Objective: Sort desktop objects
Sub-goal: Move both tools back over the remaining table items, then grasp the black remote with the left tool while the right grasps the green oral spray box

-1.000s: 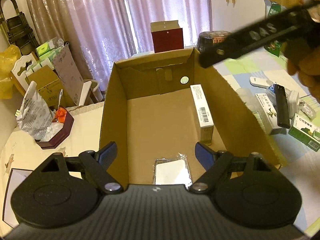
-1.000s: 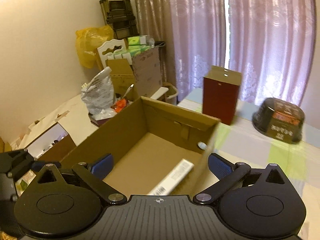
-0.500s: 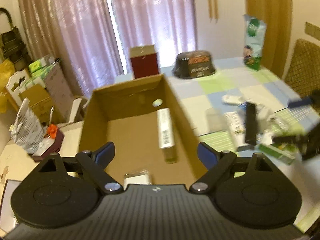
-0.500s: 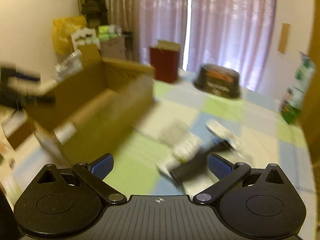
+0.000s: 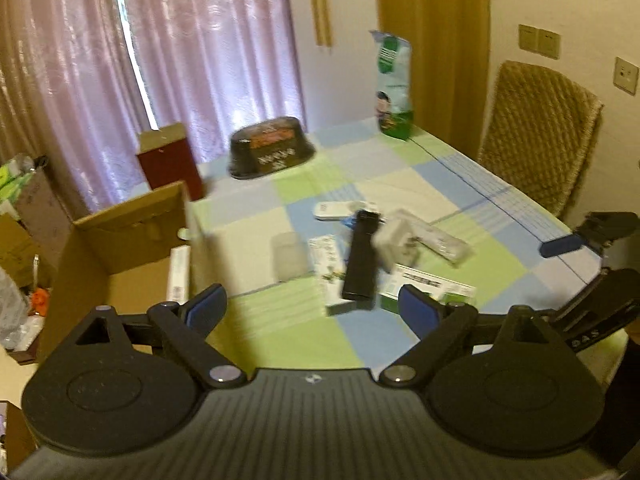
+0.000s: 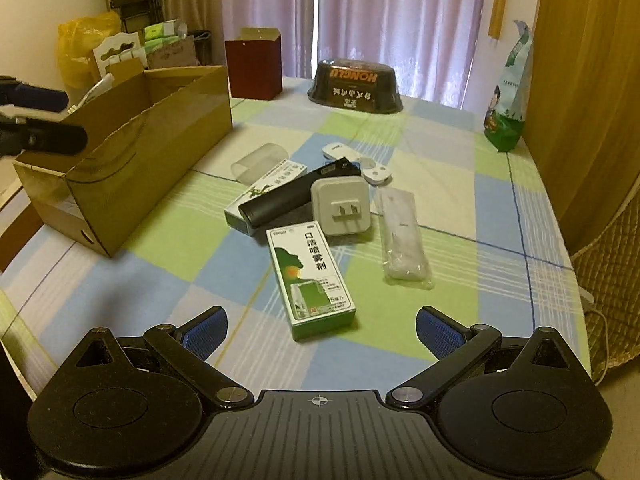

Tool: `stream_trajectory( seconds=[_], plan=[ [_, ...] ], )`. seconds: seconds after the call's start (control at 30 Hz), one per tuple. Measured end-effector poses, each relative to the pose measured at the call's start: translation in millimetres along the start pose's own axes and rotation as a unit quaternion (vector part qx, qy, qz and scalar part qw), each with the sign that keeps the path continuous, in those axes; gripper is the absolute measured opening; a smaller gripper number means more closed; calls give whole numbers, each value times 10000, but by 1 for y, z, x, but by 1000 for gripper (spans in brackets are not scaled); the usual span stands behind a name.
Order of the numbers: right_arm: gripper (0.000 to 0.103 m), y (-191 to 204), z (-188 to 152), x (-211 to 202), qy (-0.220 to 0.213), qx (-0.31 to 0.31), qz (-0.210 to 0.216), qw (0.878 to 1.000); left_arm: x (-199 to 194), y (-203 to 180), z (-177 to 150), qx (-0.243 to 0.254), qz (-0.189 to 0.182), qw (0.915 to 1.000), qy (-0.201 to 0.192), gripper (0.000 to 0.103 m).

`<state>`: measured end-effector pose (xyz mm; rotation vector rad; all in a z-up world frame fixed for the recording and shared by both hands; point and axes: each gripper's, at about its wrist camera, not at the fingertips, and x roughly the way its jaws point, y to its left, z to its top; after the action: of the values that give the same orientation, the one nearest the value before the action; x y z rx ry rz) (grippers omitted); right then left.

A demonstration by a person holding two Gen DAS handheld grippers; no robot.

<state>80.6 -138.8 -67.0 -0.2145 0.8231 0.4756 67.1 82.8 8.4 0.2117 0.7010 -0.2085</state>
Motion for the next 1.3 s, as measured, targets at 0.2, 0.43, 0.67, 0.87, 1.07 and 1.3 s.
stream_trajectory(
  seconds=[0.2, 0.43, 0.67, 0.87, 1.07, 1.3],
  plan=[
    [103, -3, -5, 16, 235, -10, 115, 9997, 13, -24, -3, 256, -115, 9995, 164, 90],
    [103, 2, -6, 39, 478, -446, 420, 9970, 28, -32, -4, 465, -187, 9983, 286, 90],
    [81, -9, 9, 63, 451, -465, 570, 9963, 57, -41, 7, 776, -207, 9961, 378, 90],
    [81, -13, 14, 78, 365, -650, 650, 9951, 100, -45, 21, 974, -189, 9940, 454, 90],
    [76, -13, 11, 91, 322, -832, 733, 9933, 147, -44, 29, 1086, -241, 9918, 625, 88],
    [68, -15, 14, 111, 433, -887, 817, 9918, 173, -42, 32, 1282, -291, 9886, 738, 87]
  ],
)
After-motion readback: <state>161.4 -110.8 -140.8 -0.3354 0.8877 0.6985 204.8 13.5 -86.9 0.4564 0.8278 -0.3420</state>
